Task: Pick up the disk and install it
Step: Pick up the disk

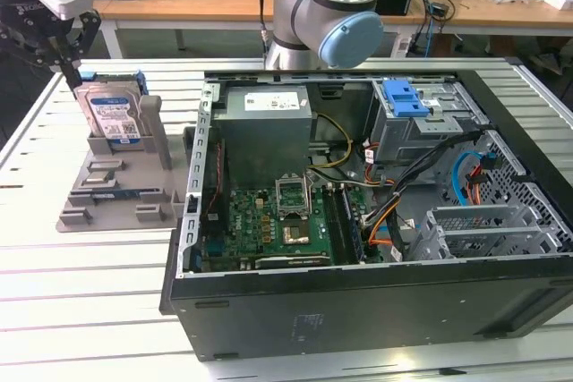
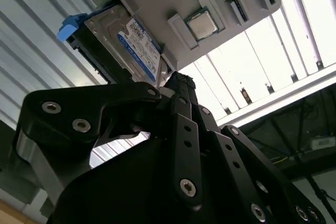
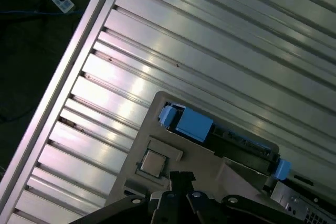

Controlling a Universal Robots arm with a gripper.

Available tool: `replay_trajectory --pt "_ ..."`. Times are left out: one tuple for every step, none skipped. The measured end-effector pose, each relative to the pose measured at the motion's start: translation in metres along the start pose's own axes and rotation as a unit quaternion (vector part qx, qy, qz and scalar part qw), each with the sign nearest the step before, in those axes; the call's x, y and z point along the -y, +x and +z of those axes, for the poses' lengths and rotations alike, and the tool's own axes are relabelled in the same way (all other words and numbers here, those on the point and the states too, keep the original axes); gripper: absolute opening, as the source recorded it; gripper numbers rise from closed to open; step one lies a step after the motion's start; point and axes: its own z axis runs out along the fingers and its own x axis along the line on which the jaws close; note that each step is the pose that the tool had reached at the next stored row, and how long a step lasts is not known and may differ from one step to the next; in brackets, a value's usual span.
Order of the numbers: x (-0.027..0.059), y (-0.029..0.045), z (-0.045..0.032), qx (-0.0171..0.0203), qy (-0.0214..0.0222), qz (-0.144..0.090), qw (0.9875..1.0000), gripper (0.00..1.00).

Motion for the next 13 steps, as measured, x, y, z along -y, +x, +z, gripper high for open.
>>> replay_trajectory --pt "0.0000 0.0000 0.0000 -0.0002 -0.0002 -0.008 1.0000 0.11" --pt "0.0000 0.0000 0.0000 -0.0003 -0.0003 -0.013 0.9999 0.11" --pt "0.0000 0.0000 0.0000 -0.0007 -0.0007 -0.027 0.9996 0.11" --pt "0.0000 0.0000 0.0000 -0.0009 -0.0009 -0.036 0.9994 0.11" --pt "0.0000 0.0000 0.0000 -0.0012 -0.0012 -0.050 0.9988 0.11" --pt "0.0000 0.0000 0.0000 -0.0015 -0.0015 -0.061 0.9981 0.11" --pt "0.0000 0.0000 0.0000 -0.0017 -0.0018 -0.072 0.9974 0.11" --pt "0.0000 0.0000 0.0000 -0.0020 -0.0021 -0.083 0.9966 0.11" --pt "0.0000 0.0000 0.0000 -0.0022 -0.0023 -0.093 0.9957 0.11" --pt "0.0000 0.0000 0.0000 -0.0023 -0.0024 -0.096 0.9953 0.11" --pt "0.0000 0.0000 0.0000 -0.0025 -0.0025 -0.101 0.9948 0.11" --pt "0.0000 0.0000 0.0000 -0.0027 -0.0027 -0.110 0.9940 0.11" --pt "0.0000 0.0000 0.0000 -0.0028 -0.0029 -0.117 0.9931 0.11"
